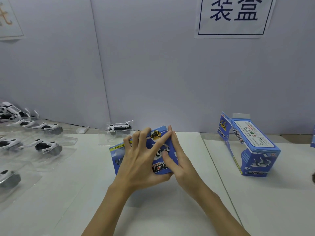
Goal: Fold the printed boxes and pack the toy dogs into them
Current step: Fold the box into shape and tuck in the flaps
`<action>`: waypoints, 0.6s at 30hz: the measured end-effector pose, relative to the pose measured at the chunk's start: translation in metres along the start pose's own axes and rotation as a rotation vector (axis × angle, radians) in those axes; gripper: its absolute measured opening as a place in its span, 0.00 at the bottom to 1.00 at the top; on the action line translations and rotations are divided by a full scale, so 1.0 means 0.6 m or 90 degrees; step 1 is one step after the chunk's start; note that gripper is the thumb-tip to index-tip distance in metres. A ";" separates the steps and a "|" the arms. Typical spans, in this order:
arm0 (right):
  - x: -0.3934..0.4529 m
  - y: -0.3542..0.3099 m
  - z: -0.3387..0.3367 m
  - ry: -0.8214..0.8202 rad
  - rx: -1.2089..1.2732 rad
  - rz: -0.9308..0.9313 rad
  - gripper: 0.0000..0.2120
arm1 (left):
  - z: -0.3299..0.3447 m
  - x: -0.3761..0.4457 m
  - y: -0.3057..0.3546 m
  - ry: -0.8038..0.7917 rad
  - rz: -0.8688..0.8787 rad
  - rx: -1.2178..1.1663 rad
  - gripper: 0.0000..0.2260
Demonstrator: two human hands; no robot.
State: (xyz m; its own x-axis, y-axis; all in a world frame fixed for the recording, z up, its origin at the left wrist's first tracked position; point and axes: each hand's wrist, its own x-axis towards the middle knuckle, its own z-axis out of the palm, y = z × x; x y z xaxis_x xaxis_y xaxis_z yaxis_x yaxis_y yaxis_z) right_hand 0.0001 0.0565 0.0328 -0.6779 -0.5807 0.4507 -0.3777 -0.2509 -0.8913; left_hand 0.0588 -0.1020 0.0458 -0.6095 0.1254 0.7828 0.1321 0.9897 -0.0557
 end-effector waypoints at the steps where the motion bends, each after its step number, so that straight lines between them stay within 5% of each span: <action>1: 0.000 -0.001 -0.002 0.000 0.007 0.005 0.33 | -0.001 0.001 -0.001 0.004 -0.006 -0.007 0.42; 6: -0.005 0.006 0.019 0.131 -0.121 -0.077 0.28 | -0.003 0.002 -0.010 0.025 -0.082 -0.024 0.42; 18: -0.008 0.023 0.035 0.161 -0.113 -0.077 0.27 | 0.001 0.006 -0.010 0.010 -0.069 -0.032 0.36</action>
State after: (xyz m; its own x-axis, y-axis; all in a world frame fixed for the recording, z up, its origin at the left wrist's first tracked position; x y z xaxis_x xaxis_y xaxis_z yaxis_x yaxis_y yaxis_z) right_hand 0.0117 0.0395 0.0172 -0.7484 -0.3383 0.5705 -0.5537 -0.1548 -0.8182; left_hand 0.0556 -0.1074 0.0487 -0.6096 0.0168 0.7926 0.1052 0.9926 0.0599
